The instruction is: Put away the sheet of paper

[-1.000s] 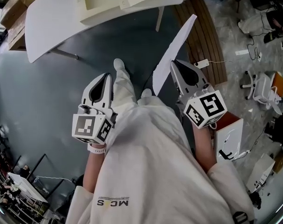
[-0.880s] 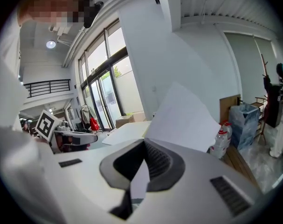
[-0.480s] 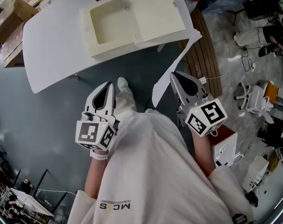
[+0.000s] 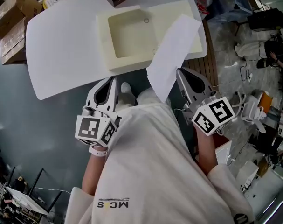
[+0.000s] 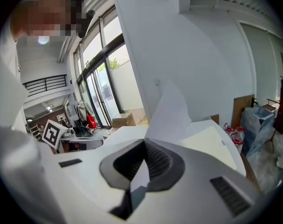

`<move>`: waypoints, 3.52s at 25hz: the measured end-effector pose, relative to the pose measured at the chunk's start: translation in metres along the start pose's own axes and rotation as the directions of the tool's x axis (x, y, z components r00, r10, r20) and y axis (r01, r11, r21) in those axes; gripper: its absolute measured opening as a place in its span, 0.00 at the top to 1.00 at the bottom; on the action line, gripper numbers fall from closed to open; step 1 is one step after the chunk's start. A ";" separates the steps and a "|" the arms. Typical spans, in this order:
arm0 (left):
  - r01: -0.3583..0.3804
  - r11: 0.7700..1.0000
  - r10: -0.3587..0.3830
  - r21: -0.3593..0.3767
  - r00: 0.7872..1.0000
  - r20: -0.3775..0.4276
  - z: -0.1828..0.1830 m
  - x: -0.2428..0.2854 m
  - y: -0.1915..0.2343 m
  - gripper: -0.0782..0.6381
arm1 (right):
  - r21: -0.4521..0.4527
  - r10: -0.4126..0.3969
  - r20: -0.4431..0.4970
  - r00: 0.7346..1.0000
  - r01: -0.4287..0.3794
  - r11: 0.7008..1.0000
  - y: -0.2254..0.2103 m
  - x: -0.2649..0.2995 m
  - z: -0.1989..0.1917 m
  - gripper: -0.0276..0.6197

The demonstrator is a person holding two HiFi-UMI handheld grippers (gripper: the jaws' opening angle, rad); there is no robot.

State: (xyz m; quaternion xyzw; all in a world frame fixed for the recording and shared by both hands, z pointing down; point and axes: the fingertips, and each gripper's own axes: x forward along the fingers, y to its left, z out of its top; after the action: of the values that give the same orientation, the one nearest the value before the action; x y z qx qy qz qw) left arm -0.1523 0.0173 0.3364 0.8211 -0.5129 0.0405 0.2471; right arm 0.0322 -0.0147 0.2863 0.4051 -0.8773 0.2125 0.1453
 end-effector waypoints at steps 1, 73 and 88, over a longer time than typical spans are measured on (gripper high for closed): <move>-0.004 1.000 0.004 -0.005 1.000 0.005 0.002 0.000 0.002 0.86 | -0.004 0.003 -0.006 1.000 -0.003 1.000 0.001 0.004 0.002 0.94; -0.156 0.986 0.140 -0.062 0.966 -0.217 -0.086 0.168 0.073 0.86 | 0.065 0.184 -0.653 0.735 -0.188 0.980 -0.128 0.311 -0.188 0.94; -0.108 0.994 0.103 -0.016 0.975 -0.197 -0.069 0.163 0.058 0.86 | -0.010 0.129 -0.459 0.879 -0.150 0.989 -0.130 0.257 -0.126 0.85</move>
State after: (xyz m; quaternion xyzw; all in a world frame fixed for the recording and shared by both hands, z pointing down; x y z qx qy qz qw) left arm -0.1126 -0.1065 0.4703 0.7815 -0.5293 0.1273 0.3047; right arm -0.0189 -0.1951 0.5383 0.2762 -0.8498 0.2921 0.3410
